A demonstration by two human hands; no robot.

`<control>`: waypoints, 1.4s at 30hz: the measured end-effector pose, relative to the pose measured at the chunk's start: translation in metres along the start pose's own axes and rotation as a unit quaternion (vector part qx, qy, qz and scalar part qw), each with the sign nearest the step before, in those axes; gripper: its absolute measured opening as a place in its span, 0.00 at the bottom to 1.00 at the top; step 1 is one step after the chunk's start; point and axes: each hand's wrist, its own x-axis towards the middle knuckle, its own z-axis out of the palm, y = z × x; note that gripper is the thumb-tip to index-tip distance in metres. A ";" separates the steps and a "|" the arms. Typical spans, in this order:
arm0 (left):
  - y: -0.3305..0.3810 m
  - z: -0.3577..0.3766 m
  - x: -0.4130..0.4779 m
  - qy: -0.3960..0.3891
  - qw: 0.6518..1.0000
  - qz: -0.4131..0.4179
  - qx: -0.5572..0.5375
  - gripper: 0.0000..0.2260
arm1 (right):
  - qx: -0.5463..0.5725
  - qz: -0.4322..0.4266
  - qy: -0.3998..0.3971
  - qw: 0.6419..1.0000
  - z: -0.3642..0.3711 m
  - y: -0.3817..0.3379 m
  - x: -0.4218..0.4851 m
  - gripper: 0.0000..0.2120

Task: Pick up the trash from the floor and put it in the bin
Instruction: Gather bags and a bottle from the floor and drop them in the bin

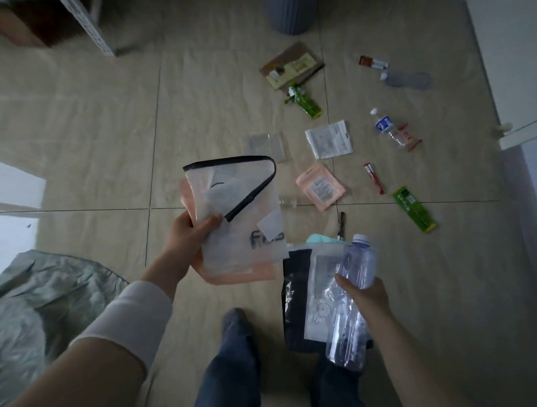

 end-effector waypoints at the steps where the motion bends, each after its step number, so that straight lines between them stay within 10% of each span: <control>1: 0.002 -0.019 0.007 0.011 1.000 0.004 0.000 0.04 | 0.019 -0.003 -0.011 1.000 0.018 -0.009 -0.005 0.42; 17: 0.082 -0.077 0.095 0.041 0.998 0.028 -0.035 0.05 | 0.063 -0.020 -0.150 0.987 0.117 -0.134 -0.026 0.21; 42: 0.262 -0.255 0.375 -0.030 0.999 0.016 0.015 0.04 | 0.182 0.021 -0.037 0.982 0.340 -0.418 -0.018 0.26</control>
